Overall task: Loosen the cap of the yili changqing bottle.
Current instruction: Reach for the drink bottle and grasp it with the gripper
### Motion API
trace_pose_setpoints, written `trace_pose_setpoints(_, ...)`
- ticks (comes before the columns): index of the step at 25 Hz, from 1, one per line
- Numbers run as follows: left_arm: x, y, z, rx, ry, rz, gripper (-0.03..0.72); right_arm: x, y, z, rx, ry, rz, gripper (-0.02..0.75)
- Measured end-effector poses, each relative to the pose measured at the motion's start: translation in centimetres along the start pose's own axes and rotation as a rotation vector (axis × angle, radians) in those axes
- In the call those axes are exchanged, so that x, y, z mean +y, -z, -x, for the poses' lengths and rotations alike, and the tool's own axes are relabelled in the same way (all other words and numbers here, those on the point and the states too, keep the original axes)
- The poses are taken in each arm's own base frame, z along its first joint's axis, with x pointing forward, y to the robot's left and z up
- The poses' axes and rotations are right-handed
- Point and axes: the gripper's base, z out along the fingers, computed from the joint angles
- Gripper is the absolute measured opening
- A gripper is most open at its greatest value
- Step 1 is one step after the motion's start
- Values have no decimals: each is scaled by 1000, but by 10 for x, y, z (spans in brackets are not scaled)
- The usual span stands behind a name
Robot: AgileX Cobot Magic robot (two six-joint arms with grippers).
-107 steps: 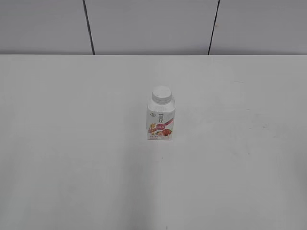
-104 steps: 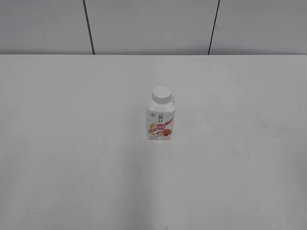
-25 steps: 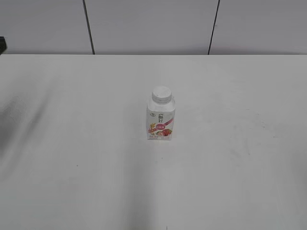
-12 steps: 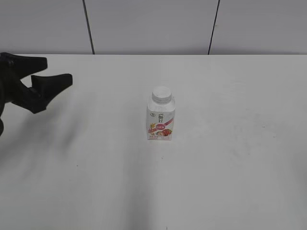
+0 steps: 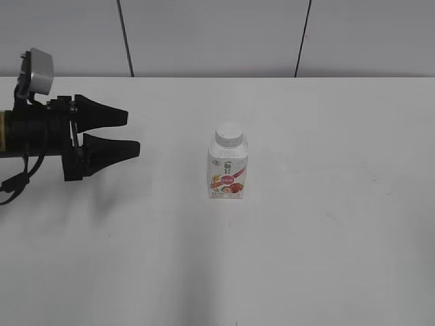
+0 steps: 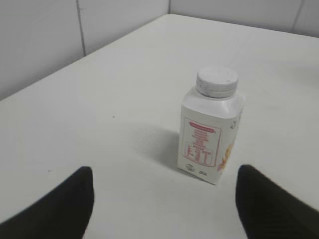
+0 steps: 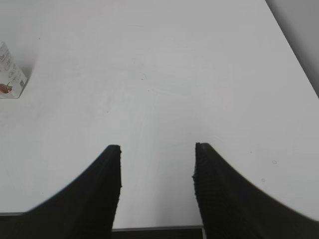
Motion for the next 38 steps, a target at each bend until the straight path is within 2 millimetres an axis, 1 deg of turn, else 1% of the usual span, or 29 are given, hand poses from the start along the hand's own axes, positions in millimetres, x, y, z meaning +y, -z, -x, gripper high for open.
trace_pose_setpoints(5, 23, -17, -12, 19, -5, -106, 609, 0, 0, 0, 0, 0, 0, 388)
trace_pose_setpoints(8, 32, -35, -18, 41, -12, -165, 621, 0, 0, 0, 0, 0, 0, 388)
trace_pose_setpoints(12, 34, -66, -29, 60, -22, -243, 621, 0, 0, 0, 0, 0, 0, 388)
trace_pose_setpoints(14, 32, -80, -31, 62, -36, -276, 621, 0, 0, 0, 0, 0, 0, 388)
trace_pose_setpoints(19, 31, -109, -38, 63, -59, -330, 610, 0, 0, 0, 0, 0, 0, 388)
trace_pose_setpoints(26, 35, -131, -40, 37, -68, -340, 594, 0, 0, 0, 0, 0, 0, 388)
trace_pose_setpoints(32, 31, -146, -41, 28, -74, -360, 593, 0, 0, 0, 0, 0, 0, 388)
trace_pose_setpoints(38, 26, -161, -48, 27, -57, -381, 592, 0, 0, 0, 0, 0, 0, 388)
